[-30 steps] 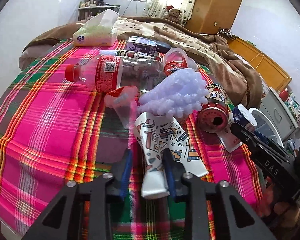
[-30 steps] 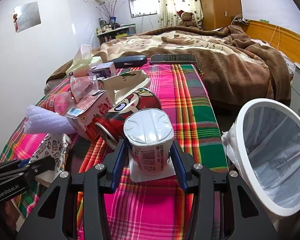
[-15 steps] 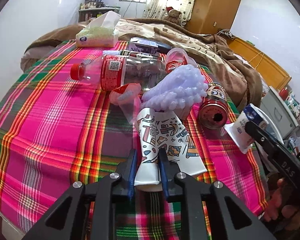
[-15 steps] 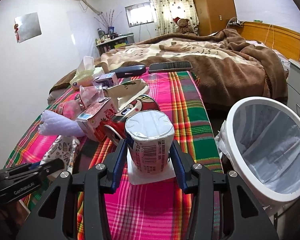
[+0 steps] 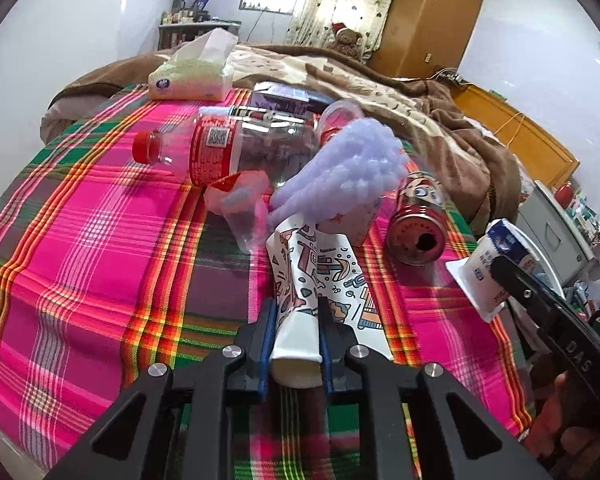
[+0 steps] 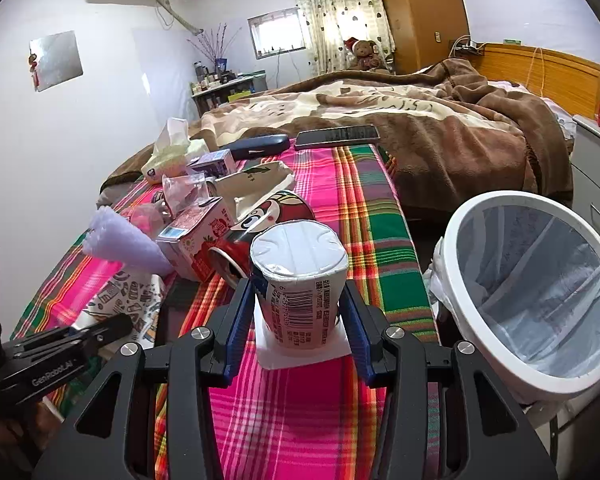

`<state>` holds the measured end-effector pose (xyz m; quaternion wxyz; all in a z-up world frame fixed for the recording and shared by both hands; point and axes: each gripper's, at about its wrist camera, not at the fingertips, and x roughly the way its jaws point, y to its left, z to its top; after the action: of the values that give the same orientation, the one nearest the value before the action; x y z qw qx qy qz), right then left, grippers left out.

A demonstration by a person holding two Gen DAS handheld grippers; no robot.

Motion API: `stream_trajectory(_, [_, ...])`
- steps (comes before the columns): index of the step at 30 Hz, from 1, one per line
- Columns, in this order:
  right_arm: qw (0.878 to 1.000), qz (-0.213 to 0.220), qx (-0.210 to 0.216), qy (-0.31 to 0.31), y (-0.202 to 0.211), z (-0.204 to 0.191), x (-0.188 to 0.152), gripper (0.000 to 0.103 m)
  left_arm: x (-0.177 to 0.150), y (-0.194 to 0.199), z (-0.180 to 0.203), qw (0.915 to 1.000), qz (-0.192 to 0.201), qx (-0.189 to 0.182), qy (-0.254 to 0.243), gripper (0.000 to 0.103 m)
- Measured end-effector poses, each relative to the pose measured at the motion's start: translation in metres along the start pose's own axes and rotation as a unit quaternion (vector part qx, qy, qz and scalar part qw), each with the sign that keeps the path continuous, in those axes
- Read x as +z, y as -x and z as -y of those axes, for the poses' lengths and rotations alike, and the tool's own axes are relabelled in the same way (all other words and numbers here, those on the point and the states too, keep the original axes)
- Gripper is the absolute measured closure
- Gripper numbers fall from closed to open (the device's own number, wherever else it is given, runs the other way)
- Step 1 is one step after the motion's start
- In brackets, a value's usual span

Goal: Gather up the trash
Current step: 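Carry the paper cup with the left tool while the right tool carries the yogurt cup over the white bin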

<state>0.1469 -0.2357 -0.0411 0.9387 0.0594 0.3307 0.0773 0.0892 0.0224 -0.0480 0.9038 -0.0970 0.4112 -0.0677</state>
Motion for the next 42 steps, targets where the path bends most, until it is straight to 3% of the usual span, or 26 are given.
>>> stream_trajectory(11, [1.000,0.025,0.010,-0.012,0.024,0.000,0.002,0.058,-0.004,0.050,0.003,0.9990,0.039,-0.021,-0.008,0.084])
stream_trajectory(21, [0.997,0.069,-0.010,-0.026,0.058,0.019,0.014,0.058,0.009,0.087,0.035,0.9950,0.081,-0.041,-0.042,0.084])
stream_trajectory(31, [0.994,0.079,-0.061,-0.054,0.068,0.059,0.023,0.058,0.025,0.067,0.094,0.9902,0.065,-0.084,-0.091,0.084])
stream_trajectory(42, [0.986,0.065,-0.124,-0.089,0.065,0.114,0.025,0.058,0.039,0.028,0.183,0.9769,0.035,-0.143,-0.155,0.084])
